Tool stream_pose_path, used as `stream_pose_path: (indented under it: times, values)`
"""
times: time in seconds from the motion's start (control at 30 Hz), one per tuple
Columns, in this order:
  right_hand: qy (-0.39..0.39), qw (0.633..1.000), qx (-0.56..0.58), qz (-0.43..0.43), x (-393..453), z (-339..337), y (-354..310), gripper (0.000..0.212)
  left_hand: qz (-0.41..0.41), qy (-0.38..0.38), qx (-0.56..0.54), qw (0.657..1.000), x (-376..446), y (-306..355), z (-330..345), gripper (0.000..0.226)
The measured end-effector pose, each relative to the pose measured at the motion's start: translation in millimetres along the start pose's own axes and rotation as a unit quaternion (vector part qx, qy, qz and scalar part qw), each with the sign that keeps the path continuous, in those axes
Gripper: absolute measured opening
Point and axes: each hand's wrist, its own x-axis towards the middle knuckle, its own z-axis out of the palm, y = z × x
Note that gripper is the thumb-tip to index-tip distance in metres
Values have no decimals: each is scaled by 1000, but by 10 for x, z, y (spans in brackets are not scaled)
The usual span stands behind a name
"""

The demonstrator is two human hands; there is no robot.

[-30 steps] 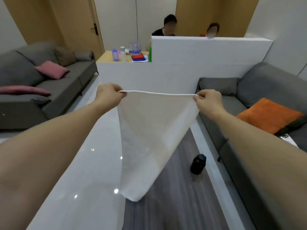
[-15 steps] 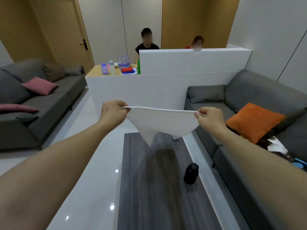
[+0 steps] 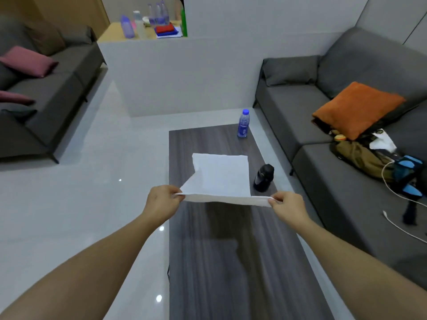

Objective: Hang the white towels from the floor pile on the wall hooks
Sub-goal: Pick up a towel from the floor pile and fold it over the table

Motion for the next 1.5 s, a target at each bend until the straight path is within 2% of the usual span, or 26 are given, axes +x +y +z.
stream_pose_path:
  times: [0.23,0.33,0.47,0.6,0.67,0.73,0.83,1.07,1.33,1.43,1.5]
  values:
    - [-93,993,-56,51,-1107,501,544,13,-25,-89,31,995,-1001,-631,328,15]
    - [-127,985,-91,70,-1609,641,750,20,-18,-156,63,986,-1462,-871,411,18]
    - [-213,965,-114,102,-2197,794,938,25,-21,-258,111,959,-1964,-1173,532,16]
    - [-218,963,-113,108,-2491,857,990,42,-17,-274,117,955,-2216,-1290,565,20]
    - [-212,966,-113,101,-2484,827,978,42,-17,-264,118,957,-2206,-1249,554,17]
    - [-204,968,-112,93,-2393,779,949,36,-19,-248,112,962,-2119,-1182,534,19]
    - [-182,974,-102,83,-2091,703,883,25,-25,-213,95,972,-1889,-1033,508,33]
    - [-129,985,-98,56,-844,584,633,30,-52,-144,79,985,-889,-626,477,23]
    - [-104,991,-77,27,889,797,382,17,-83,-108,96,986,615,-472,765,20]
    - [-47,997,-53,32,1337,994,349,39,-96,-49,93,990,1037,-548,1018,19]
    - [-39,997,-31,56,1467,1204,425,46,-115,-38,86,989,1174,-702,1249,33]
